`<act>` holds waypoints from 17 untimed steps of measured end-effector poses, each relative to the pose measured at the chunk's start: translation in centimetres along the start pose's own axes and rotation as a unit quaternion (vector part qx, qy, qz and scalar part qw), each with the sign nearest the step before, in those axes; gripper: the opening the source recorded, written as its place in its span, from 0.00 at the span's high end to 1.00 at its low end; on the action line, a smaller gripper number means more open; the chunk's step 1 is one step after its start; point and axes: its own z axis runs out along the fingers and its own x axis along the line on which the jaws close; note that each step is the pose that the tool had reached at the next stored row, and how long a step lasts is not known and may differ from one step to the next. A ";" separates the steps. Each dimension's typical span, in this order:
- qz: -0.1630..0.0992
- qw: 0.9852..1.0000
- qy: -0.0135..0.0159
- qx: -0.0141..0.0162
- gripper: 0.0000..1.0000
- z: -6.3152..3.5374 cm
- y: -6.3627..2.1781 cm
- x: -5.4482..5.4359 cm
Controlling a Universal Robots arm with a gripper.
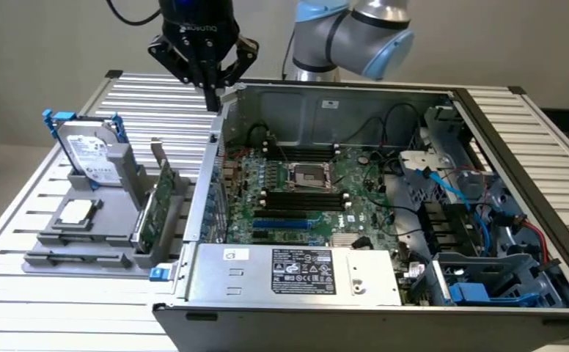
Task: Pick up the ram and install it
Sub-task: 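Reach for the ram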
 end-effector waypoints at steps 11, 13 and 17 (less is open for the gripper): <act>0.000 1.000 0.006 0.000 0.90 0.58 -0.97 5.0; 0.000 1.000 0.007 0.000 0.90 0.70 -1.22 5.8; 0.000 1.000 0.009 0.001 0.90 0.94 -1.88 7.4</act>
